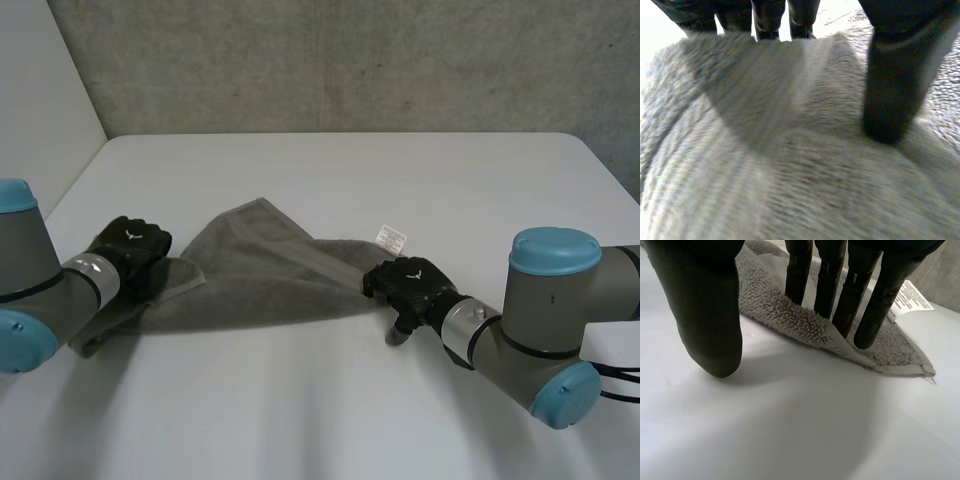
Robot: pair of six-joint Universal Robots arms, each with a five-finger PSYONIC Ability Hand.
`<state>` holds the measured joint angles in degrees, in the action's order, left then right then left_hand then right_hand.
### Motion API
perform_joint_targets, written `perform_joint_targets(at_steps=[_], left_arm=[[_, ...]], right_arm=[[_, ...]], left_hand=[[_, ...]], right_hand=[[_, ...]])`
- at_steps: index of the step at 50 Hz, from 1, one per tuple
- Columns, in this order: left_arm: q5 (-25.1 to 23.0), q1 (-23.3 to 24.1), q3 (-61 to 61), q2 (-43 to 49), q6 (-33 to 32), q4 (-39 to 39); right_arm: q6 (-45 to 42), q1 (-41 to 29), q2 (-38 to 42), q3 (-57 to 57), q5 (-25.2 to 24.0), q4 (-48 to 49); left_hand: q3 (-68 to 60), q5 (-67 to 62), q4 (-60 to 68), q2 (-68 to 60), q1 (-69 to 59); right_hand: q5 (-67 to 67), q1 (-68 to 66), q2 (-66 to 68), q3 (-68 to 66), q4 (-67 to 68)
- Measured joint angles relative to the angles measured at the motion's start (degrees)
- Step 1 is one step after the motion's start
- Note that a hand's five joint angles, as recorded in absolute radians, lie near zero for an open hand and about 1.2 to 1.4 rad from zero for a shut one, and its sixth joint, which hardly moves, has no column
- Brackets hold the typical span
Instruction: Fold the towel.
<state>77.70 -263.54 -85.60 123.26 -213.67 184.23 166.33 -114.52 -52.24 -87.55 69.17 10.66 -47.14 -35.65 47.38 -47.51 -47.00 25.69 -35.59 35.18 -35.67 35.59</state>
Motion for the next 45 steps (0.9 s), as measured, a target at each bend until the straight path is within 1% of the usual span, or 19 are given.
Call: perform_joint_targets(at_steps=[2,4,15,24,25,29,32,35,37,42,45], left_arm=[[0.0,0.0,-0.2,-0.5,0.1,-0.1],[-0.1,0.0,-0.4,-1.3,0.3,-0.2],[-0.6,0.8,-2.4,-5.5,0.8,-0.6],[-0.8,1.1,-3.1,-5.8,0.7,-0.5],[-0.8,1.1,-3.1,-5.7,0.7,-0.5],[-0.9,1.1,-3.1,-5.4,0.6,-0.5],[-0.9,1.1,-3.1,-5.5,0.6,-0.4],[-0.8,1.2,-3.0,-5.9,0.6,-0.5],[-0.8,1.4,-2.7,-6.4,0.7,-0.5],[-1.0,2.1,-0.7,-8.1,1.0,-0.3],[-1.1,2.5,3.4,-9.2,2.2,0.0]], right_arm=[[0.1,0.0,0.0,0.0,0.1,0.6],[0.4,0.0,-0.1,0.1,0.2,1.0],[5.4,-0.3,0.0,2.7,0.4,1.5],[6.7,-1.1,3.3,6.2,1.4,1.3],[6.7,-1.2,3.5,6.4,1.5,1.3],[6.6,-1.4,5.5,8.1,2.4,1.1],[6.6,-1.5,6.5,8.9,2.6,1.0],[6.6,-1.5,6.9,9.8,2.7,0.8],[6.7,-1.5,6.8,10.7,2.7,0.7],[6.8,-1.3,5.3,13.7,2.6,0.6],[6.9,-1.1,2.9,18.6,2.7,0.6]], left_hand=[[-5.3,-5.7,5.4,-5.4,-5.1],[-6.7,-7.4,6.8,-7.0,-6.5],[-6.9,-8.0,7.1,-7.2,-6.6],[-7.0,-8.8,7.1,-7.3,-7.0],[-7.6,-9.4,7.7,-7.8,-7.6],[-13.1,-15.1,13.6,-13.9,-13.6],[-15.5,-17.4,16.2,-16.7,-15.7],[-23.2,-24.7,24.0,-24.6,-22.6],[-27.1,-27.7,28.7,-28.1,-25.3],[-28.2,-28.1,30.0,-28.7,-25.4],[-28.2,-28.1,30.0,-28.8,-25.6]], right_hand=[[0.1,0.0,0.0,0.0,0.0],[0.1,0.0,0.0,0.0,0.0],[-1.4,0.7,-0.1,1.1,-0.7],[0.0,0.0,0.2,0.1,0.1],[1.6,-1.8,2.1,-1.4,1.6],[15.5,-15.9,16.6,-15.4,15.2],[21.5,-21.8,21.9,-20.9,21.1],[38.8,-38.8,38.9,-37.1,37.7],[41.1,-40.3,40.5,-39.4,40.6],[41.1,-40.3,40.5,-39.4,40.8],[41.1,-40.3,40.5,-39.4,40.8]])
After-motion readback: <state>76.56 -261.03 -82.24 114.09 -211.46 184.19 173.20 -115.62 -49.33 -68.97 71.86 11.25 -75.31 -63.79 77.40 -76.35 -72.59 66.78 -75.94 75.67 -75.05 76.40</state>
